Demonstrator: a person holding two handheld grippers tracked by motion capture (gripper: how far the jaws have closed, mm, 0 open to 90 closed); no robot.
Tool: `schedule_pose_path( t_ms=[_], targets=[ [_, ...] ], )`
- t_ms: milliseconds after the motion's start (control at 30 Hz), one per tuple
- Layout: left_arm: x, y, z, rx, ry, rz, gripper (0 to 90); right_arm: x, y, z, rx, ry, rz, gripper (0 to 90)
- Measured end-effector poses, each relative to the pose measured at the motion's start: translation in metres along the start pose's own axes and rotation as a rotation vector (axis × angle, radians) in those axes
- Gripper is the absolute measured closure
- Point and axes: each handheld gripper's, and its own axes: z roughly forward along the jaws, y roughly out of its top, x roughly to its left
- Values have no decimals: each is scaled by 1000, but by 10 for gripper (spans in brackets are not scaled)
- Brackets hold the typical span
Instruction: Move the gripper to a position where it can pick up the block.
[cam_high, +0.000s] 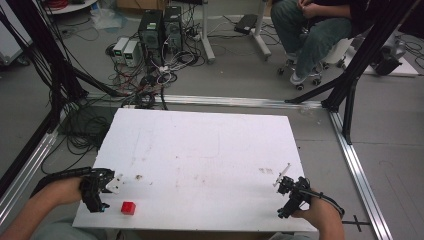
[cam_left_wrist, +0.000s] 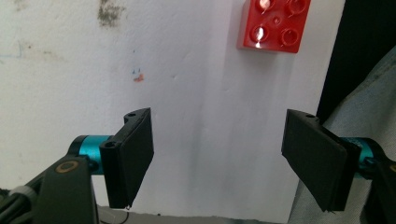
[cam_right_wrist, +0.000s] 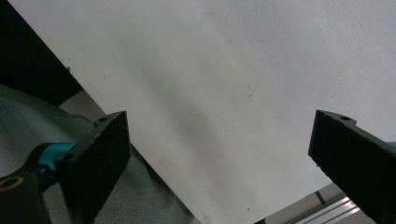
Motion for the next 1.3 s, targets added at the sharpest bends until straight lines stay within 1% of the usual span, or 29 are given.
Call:
schedule_pose_path(
  t_ms=[67,133,167,200,233,300,367,433,533,633,667,800,900,1067,1133,1200,1300],
  targets=[
    [-1,3,-1,2,4,18,256,1,0,0,1,0,3,51],
    [-2,6,-1,4,3,21,256,1,1,0,1,4,5,51],
    [-2,8,-1,7,7,25,256,2,1,0,6,6,-4,51],
    [-2,10,0,7,-1,29,256,1,1,0,5,9,-5,51],
    [-4,12,1,9,1,33,255,1,1,1,4,8,-11,51],
    [-4,14,1,10,0,36,256,2,1,0,-1,9,-1,51],
    [-6,18,4,15,-15,48,256,1,1,0,-1,6,-1,51],
    [-7,21,5,21,-17,59,256,1,0,0,-6,10,4,51],
    [-8,24,7,23,-22,63,256,1,0,1,-3,10,-8,51],
    [-9,27,10,27,-34,72,256,1,-1,1,-4,11,-1,51],
    [-10,28,10,28,-32,78,256,1,-1,1,-5,12,-1,51],
    [-11,32,13,34,-48,91,256,1,0,1,-7,9,-9,51],
    [-12,37,16,42,-45,99,255,1,0,2,-6,11,-3,51],
    [-15,45,24,51,-62,119,254,1,0,2,-4,11,-4,51],
    [-17,49,28,57,-69,128,254,1,0,1,-6,6,-10,51],
    [-18,51,32,63,-72,137,253,2,0,1,-5,8,1,51],
    [-20,56,38,78,-79,146,253,1,0,2,-6,8,-6,51]
  ],
)
